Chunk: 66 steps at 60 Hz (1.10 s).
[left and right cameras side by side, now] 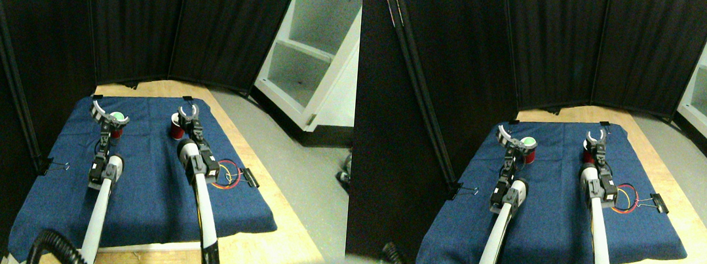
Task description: Pour (bimanual)
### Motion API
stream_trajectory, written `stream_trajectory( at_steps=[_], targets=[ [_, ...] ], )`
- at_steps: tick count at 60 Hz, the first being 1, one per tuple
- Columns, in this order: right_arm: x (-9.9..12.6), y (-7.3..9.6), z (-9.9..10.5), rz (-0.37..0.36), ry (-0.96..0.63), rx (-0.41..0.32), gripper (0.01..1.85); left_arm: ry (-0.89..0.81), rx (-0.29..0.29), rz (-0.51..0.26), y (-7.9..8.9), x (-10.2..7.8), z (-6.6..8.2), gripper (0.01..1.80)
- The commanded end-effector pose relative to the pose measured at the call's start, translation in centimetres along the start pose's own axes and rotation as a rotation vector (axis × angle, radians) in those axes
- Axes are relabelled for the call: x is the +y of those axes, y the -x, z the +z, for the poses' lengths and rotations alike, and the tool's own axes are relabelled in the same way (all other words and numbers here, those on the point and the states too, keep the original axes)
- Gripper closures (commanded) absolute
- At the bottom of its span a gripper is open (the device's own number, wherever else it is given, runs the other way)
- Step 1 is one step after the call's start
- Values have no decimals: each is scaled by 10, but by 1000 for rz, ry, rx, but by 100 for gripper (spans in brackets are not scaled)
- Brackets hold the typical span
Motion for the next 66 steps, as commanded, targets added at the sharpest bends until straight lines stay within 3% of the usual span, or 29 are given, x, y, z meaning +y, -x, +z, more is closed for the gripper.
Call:
stream_trajectory(
  at_steps=[1,7,21,22,23,25,30,32,37,41,44,47,48,55,61,64,66],
  targets=[
    [4,-1,-1,21,-52,-15,153,15,24,-54,1,-10,4,62],
    [4,-1,0,21,-54,-14,153,-25,44,-80,2,-12,3,67],
    [5,3,0,18,-38,-17,153,-187,27,-148,5,-11,4,71],
    [5,4,0,15,-38,-16,153,-297,65,-172,6,-9,6,55],
    [5,4,0,15,-38,-16,153,-297,65,-172,6,-9,6,55],
    [5,4,0,23,-42,-8,153,-400,88,-212,7,-7,8,38],
    [5,3,0,24,-74,-10,153,-502,106,-250,7,-4,10,27],
    [4,3,0,22,-92,-8,153,-617,108,-272,8,-2,10,25],
    [5,4,0,24,-96,-5,153,-693,117,-303,8,1,10,31],
    [5,4,1,26,-82,-8,153,-819,142,-374,9,1,9,40],
    [5,6,0,17,-88,-9,153,-926,166,-452,9,2,9,57],
    [6,7,0,17,-74,-12,153,-945,182,-468,9,3,8,57],
    [6,7,0,14,-75,-15,153,-994,201,-475,8,4,8,47],
    [5,5,0,35,-106,5,153,-1006,189,-447,8,3,5,37],
    [4,5,1,49,-85,9,153,-1003,175,-456,8,2,3,41],
    [5,6,1,35,-98,-2,153,-1048,160,-494,9,0,4,51],
    [6,7,1,30,-97,-5,153,-1043,135,-560,9,-1,5,67]
  ],
)
